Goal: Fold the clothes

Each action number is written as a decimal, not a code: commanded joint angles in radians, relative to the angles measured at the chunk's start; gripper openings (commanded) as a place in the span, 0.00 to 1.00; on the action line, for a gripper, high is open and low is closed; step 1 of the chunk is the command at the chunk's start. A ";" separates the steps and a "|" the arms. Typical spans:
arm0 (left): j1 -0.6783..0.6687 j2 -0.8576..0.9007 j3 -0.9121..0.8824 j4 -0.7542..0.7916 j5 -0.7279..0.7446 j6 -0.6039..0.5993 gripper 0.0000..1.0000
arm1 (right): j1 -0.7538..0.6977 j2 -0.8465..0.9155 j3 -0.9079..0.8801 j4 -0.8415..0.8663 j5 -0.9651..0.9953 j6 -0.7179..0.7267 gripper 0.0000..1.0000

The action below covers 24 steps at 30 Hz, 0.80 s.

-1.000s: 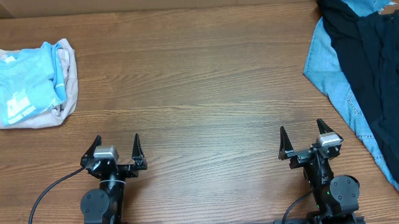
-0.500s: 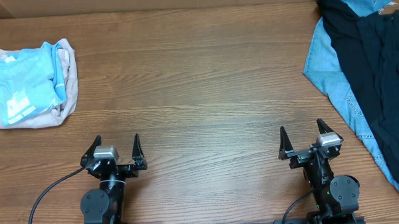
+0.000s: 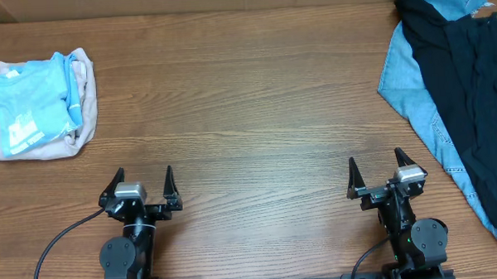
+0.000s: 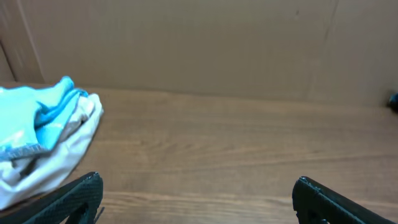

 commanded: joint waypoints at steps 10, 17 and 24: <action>0.010 -0.010 -0.003 -0.023 -0.035 -0.018 1.00 | -0.001 0.001 -0.010 0.008 0.043 0.060 1.00; 0.010 -0.008 0.073 -0.076 -0.041 -0.017 1.00 | -0.001 0.006 0.050 -0.017 0.111 0.116 1.00; 0.010 0.089 0.218 -0.143 -0.045 -0.017 1.00 | -0.001 0.099 0.185 -0.066 0.152 0.117 1.00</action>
